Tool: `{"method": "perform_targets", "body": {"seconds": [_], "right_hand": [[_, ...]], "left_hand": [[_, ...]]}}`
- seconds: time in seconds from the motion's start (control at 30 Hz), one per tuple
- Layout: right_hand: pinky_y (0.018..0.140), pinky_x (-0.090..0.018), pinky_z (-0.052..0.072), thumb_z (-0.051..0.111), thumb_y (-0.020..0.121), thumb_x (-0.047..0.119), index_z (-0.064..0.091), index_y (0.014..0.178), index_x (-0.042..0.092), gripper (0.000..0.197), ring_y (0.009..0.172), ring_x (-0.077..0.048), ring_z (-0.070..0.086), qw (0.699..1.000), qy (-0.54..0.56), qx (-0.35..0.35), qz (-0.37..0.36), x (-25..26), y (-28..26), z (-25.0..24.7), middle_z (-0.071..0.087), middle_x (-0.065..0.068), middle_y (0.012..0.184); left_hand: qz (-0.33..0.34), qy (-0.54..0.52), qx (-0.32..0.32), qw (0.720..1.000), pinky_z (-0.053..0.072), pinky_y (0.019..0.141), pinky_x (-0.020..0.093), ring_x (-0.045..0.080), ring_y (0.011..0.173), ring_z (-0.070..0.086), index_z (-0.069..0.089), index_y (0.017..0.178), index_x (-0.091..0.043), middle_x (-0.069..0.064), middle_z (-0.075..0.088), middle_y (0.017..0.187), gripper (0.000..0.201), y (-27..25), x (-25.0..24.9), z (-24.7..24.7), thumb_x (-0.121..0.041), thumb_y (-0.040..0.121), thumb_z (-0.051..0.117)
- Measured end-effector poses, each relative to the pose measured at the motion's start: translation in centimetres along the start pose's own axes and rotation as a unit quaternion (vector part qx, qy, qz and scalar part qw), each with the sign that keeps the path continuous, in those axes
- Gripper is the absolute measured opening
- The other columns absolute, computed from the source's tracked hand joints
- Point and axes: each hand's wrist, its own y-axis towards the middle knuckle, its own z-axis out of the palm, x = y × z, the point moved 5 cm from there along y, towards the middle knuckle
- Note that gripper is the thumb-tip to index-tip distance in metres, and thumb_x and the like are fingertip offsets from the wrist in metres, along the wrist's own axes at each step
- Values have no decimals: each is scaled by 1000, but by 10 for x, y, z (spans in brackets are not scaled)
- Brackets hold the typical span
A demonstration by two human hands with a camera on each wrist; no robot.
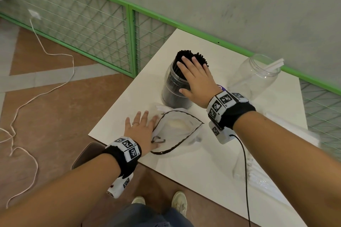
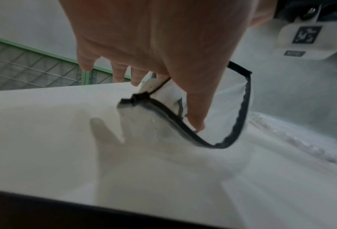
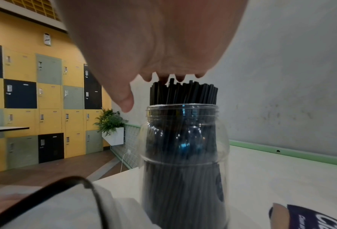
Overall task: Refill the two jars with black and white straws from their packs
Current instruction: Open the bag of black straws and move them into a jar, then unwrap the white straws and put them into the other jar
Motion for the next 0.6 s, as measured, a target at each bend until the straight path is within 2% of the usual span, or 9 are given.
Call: {"method": "perform_targets", "body": {"seconds": [0.1, 0.23, 0.43, 0.53, 0.6], "right_hand": [[118, -45, 2, 59, 90, 35, 10, 153, 25, 80, 149, -23, -2, 999, 32, -24, 13, -3, -6, -2, 3, 3, 162], [118, -48, 5, 60, 90, 33, 14, 152, 24, 78, 149, -25, 1, 996, 70, -39, 40, -9, -16, -4, 7, 0, 162], [119, -48, 14, 60, 90, 32, 23, 150, 21, 71, 147, -29, 11, 991, 97, -57, 71, -21, -29, -7, 20, -5, 159], [117, -49, 18, 62, 89, 30, 31, 147, 19, 66, 145, -32, 19, 989, 106, -67, 76, -25, -36, -8, 28, -7, 155], [115, -50, 22, 62, 89, 29, 37, 144, 19, 62, 142, -32, 24, 988, 108, -72, 81, -28, -42, -9, 33, -8, 152]], "left_hand": [[5, -49, -15, 999, 3, 115, 55, 28, 146, -6, -18, 146, -31, 3, -9, 159, 112, -5, 5, -9, -71, 72, 57], [22, -80, -30, 996, 4, 115, 54, 26, 146, -5, -19, 145, -34, -1, -8, 159, 118, -10, 14, -22, -73, 66, 60], [73, -88, -21, 993, 3, 115, 54, 22, 146, -4, -9, 147, -38, -3, -3, 159, 120, -14, 21, -35, -84, 57, 55], [105, -100, 6, 989, 2, 116, 52, 19, 146, -5, -3, 147, -41, -6, -1, 159, 123, -18, 19, -39, -88, 48, 53], [131, -103, 28, 986, 2, 116, 51, 18, 145, -5, 3, 146, -45, -8, -1, 159, 118, -23, 16, -41, -92, 46, 46]]}}
